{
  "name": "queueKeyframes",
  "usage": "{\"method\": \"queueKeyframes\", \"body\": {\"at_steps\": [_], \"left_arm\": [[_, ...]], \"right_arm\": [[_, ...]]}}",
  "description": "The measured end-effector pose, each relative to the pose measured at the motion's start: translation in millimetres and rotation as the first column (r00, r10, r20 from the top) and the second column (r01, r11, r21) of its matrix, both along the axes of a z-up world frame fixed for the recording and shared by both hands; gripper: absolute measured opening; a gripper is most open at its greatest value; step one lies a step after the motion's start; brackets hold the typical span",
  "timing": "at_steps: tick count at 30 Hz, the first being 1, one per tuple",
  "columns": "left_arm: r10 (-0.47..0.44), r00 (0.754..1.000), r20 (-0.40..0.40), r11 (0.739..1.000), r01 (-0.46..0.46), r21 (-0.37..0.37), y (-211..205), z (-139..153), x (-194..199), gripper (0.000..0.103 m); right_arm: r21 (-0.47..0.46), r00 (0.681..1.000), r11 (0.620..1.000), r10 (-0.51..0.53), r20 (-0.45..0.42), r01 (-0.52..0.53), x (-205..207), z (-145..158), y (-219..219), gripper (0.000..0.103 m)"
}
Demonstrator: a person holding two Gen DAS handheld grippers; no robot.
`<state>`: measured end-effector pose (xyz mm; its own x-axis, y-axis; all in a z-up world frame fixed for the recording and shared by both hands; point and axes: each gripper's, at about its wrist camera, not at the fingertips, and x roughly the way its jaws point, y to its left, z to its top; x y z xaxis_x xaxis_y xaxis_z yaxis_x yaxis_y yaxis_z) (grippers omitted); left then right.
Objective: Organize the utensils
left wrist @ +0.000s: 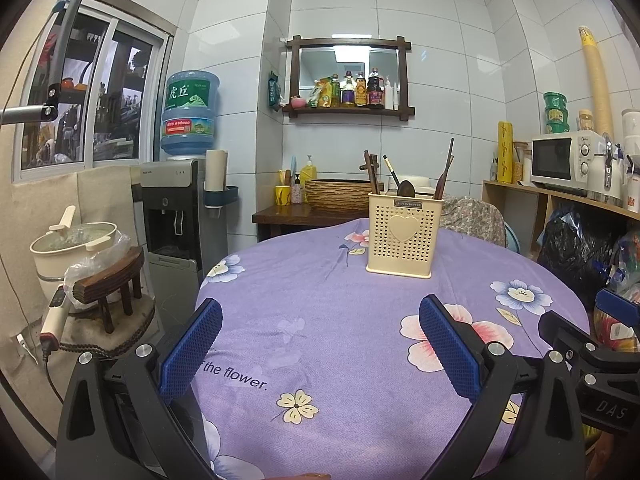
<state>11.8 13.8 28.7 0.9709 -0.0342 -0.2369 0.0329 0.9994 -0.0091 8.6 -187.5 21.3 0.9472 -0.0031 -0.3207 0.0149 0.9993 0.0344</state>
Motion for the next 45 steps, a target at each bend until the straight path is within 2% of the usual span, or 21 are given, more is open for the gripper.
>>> {"method": "queueKeyframes", "body": {"at_steps": [45], "left_arm": [[0.009,1.000,-0.006,1.000,-0.009,-0.008,3.8,1.2,1.4,0.098]], "right_arm": [[0.005,1.000,1.000,0.002,-0.013,-0.002,2.5,-2.3,-1.9,0.097]]}}
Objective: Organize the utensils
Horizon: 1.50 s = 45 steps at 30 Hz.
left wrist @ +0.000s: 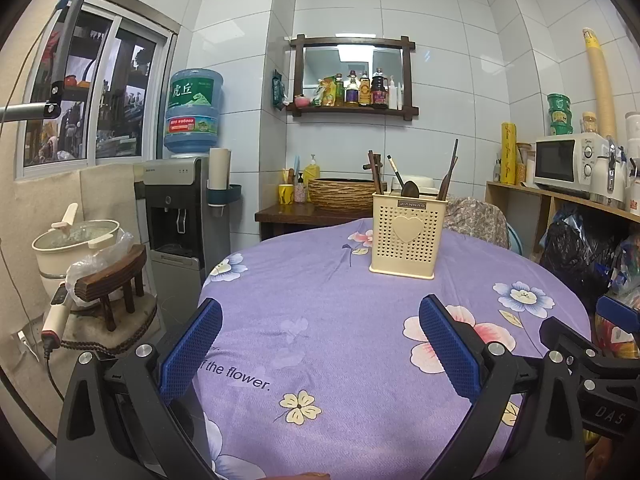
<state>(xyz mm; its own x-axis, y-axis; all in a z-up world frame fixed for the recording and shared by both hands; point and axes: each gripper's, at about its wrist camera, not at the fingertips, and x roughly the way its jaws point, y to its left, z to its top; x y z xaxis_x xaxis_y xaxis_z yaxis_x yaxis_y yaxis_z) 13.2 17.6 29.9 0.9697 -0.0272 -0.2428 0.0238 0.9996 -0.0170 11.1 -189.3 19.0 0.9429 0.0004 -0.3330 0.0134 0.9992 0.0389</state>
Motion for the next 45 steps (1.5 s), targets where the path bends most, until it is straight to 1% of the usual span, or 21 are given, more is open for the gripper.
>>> {"method": "queueKeyframes", "body": {"at_steps": [40,45], "left_arm": [[0.001,1.000,-0.007,1.000,-0.001,0.005,-1.5,-0.4,1.4,0.098],[-0.004,1.000,-0.006,1.000,0.004,-0.003,-0.6,-0.8,1.6,0.098]], "right_arm": [[-0.003,1.000,1.000,0.000,-0.004,0.000,1.1,2.6,0.9,0.097],[-0.008,1.000,1.000,-0.005,-0.006,0.005,2.2,1.0,1.3,0.097]]}}
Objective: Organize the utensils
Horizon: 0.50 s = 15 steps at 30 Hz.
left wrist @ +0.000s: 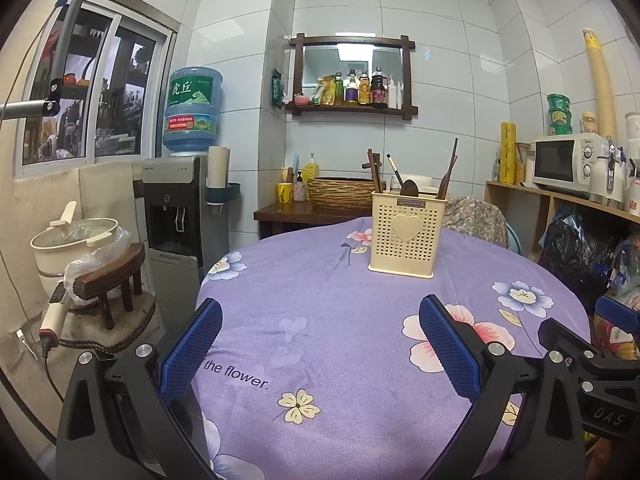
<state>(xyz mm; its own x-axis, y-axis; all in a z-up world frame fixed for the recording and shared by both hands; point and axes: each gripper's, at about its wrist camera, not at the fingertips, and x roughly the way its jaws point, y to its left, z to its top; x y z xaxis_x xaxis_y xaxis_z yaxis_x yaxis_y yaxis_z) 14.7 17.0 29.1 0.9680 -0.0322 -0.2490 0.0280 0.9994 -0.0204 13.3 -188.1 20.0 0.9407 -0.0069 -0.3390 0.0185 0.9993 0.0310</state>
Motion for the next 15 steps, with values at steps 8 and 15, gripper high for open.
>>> {"method": "queueKeyframes", "body": {"at_steps": [8,15], "left_arm": [[0.001,1.000,0.007,1.000,-0.001,0.008,0.0,0.9,-2.5,0.098],[0.023,1.000,-0.018,1.000,-0.024,-0.005,3.7,2.6,2.7,0.098]], "right_arm": [[0.000,1.000,1.000,0.003,-0.002,-0.003,0.0,-2.0,0.3,0.097],[0.003,1.000,1.000,0.006,-0.005,-0.006,-0.4,-1.3,0.4,0.097]]}}
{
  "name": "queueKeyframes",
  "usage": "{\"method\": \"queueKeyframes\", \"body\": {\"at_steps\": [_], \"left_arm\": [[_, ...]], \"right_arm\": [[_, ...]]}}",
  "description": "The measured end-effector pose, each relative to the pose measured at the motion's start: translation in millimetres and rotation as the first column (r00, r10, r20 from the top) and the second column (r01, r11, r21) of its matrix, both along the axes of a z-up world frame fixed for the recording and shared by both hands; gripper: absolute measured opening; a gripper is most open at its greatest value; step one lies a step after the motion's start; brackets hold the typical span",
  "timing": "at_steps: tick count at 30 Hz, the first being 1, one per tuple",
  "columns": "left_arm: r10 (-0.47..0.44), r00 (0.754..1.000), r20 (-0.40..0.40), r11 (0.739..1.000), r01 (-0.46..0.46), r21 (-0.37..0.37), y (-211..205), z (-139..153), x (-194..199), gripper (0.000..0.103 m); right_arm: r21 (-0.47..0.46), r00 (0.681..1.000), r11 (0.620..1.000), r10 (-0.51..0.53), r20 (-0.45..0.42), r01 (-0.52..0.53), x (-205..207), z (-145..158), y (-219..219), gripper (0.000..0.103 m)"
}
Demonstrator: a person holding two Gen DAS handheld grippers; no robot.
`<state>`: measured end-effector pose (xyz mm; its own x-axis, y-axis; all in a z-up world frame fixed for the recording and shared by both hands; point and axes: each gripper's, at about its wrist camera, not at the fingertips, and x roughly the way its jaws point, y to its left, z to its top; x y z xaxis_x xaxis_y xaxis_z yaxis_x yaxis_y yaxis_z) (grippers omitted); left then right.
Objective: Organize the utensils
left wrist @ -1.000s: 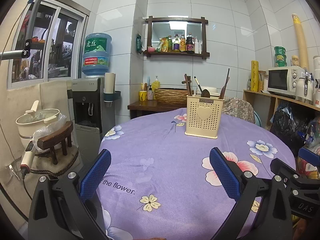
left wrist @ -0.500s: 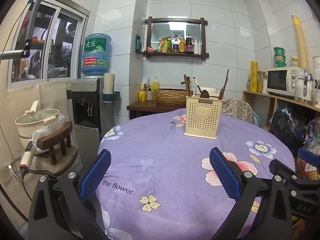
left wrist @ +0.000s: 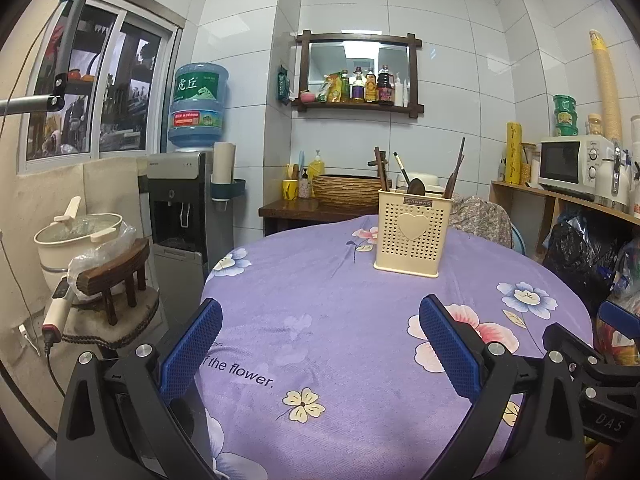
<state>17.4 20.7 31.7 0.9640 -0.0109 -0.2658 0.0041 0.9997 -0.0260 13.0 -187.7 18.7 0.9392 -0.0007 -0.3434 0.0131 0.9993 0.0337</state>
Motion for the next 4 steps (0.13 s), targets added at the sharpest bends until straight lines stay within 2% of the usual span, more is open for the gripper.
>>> {"method": "queueKeyframes", "body": {"at_steps": [4], "left_arm": [[0.002,1.000,0.001,1.000,-0.002,0.004,0.1,1.6,0.7,0.098]], "right_arm": [[-0.003,1.000,1.000,-0.002,0.007,0.002,-1.6,2.0,0.6,0.097]]}}
